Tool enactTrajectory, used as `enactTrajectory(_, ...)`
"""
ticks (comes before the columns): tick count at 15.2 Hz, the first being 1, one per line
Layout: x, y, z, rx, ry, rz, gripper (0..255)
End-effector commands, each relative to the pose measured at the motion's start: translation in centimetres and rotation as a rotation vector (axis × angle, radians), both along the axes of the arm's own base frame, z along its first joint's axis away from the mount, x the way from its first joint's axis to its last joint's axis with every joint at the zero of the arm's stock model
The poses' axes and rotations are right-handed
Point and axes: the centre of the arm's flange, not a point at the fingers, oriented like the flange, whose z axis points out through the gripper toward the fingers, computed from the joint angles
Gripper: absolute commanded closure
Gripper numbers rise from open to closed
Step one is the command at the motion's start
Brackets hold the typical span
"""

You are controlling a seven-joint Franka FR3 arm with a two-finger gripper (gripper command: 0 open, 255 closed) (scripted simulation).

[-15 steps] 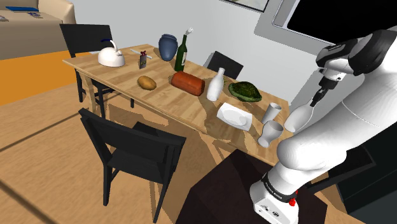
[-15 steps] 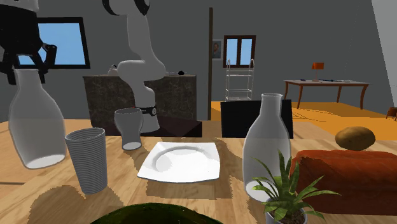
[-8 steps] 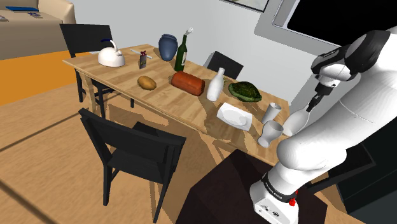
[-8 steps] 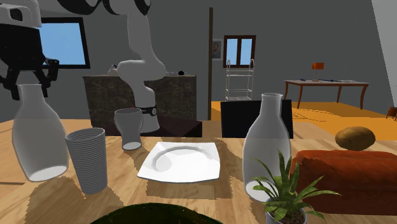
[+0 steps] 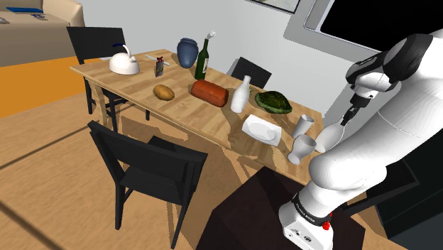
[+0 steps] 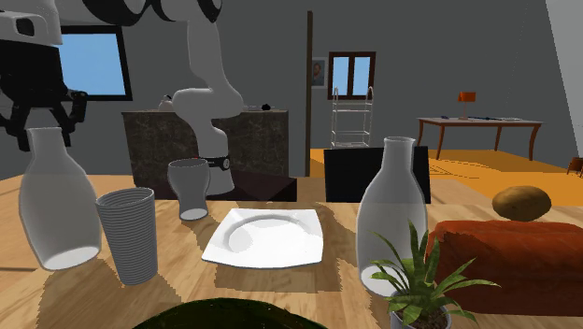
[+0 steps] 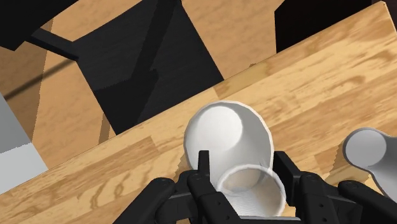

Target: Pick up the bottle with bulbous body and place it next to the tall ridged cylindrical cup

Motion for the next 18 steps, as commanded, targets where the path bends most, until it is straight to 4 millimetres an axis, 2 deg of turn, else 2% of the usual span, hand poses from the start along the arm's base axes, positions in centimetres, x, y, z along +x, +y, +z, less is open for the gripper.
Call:
enactTrajectory(1,0.0,0.0,0.0,0.0,0.0,0.0,0)
enactTrajectory(6,0.0,0.0,0.0,0.0,0.0,0.0,0)
enactTrajectory(10,0.4,0.1,5.0,0.0,0.0,0.0,0)
enactTrajectory(18,0.4,0.1,5.0,-0.001,0.0,0.0,0)
